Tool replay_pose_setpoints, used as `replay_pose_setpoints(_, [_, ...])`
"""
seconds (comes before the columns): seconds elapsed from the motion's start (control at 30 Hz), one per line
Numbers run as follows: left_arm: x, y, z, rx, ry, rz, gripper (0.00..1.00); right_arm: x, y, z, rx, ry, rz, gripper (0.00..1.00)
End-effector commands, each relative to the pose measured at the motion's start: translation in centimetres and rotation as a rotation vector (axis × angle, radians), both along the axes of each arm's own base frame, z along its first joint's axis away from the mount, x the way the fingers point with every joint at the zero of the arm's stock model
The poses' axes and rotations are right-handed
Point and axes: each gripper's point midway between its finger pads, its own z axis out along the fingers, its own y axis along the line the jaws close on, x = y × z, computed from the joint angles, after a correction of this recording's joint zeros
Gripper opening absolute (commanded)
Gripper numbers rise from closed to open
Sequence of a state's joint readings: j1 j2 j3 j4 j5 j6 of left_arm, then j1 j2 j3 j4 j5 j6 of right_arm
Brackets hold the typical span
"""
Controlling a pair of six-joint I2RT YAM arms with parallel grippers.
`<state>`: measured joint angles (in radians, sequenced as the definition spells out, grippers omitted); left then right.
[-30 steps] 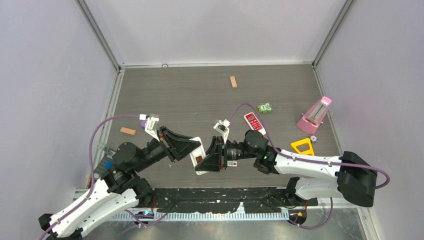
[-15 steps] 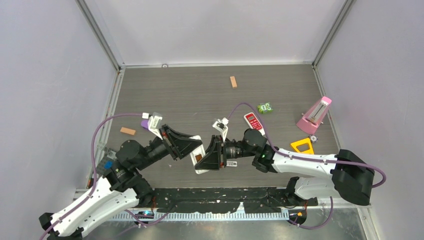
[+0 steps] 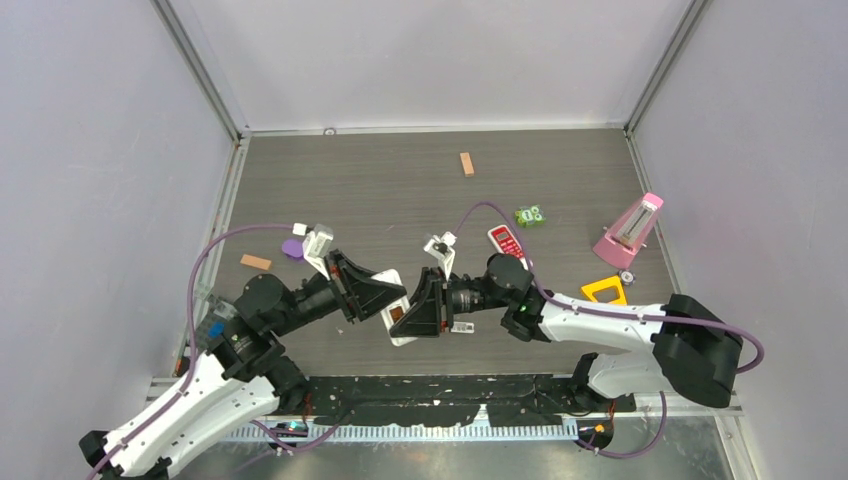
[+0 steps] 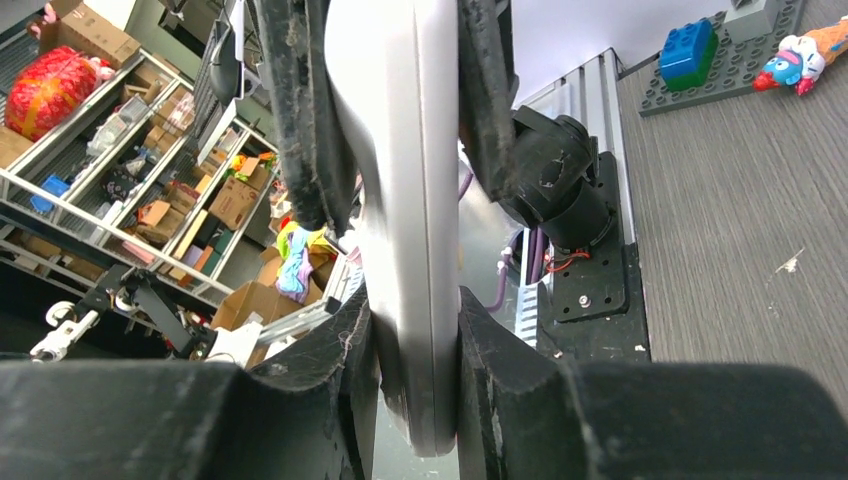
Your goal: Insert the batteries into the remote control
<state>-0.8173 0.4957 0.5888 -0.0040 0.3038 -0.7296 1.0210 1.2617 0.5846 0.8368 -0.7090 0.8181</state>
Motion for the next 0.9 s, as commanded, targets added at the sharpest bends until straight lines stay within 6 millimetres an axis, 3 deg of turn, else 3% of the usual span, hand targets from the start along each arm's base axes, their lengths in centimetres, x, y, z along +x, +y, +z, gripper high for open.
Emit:
replay_pose_setpoints(0.0, [1.0,1.1,0.7,0.029,-0.071,0.046,0.43,0.6,0.2,2.2,0.045,0.009,-0.004,0.22])
replay_pose_setpoints(0.1, [1.1,1.1,1.1,0.011,-0.074,0.046,0.55,0.5,0.2,2.1,0.041,0.01,0.008,0.22])
replay_pose_setpoints(0.4, [1.2,0.9,1.4,-0.042,-0.059,0.02,0.47,0.7,0.4,2.1,0.045,0.012,0.015,0.22])
replay_pose_setpoints(0.47, [1.1,0.7,1.6,-0.06,-0.062,0.006,0.38,0.7,0.5,1.9,0.041,0.015,0.018,0.22])
replay_pose_setpoints(0.63, [0.8,0.4,1.5,-0.061,-0.048,-0.026,0.03,0.8,0.5,2.0,0.042,0.024,0.011,0.22])
replay_pose_setpoints(0.7, [0.8,0.2,1.2,-0.055,-0.044,-0.034,0.0,1.0,0.5,2.1,0.041,0.027,0.004,0.23])
replay_pose_setpoints(0.77, [0.9,0.3,1.0,-0.048,-0.046,-0.028,0.0,1.3,0.6,2.2,0.037,0.026,-0.009,0.29])
replay_pose_setpoints(0.87, [1.6,0.9,0.6,-0.014,-0.045,0.031,0.0,2.4,0.4,2.1,0.032,0.027,-0.073,0.61])
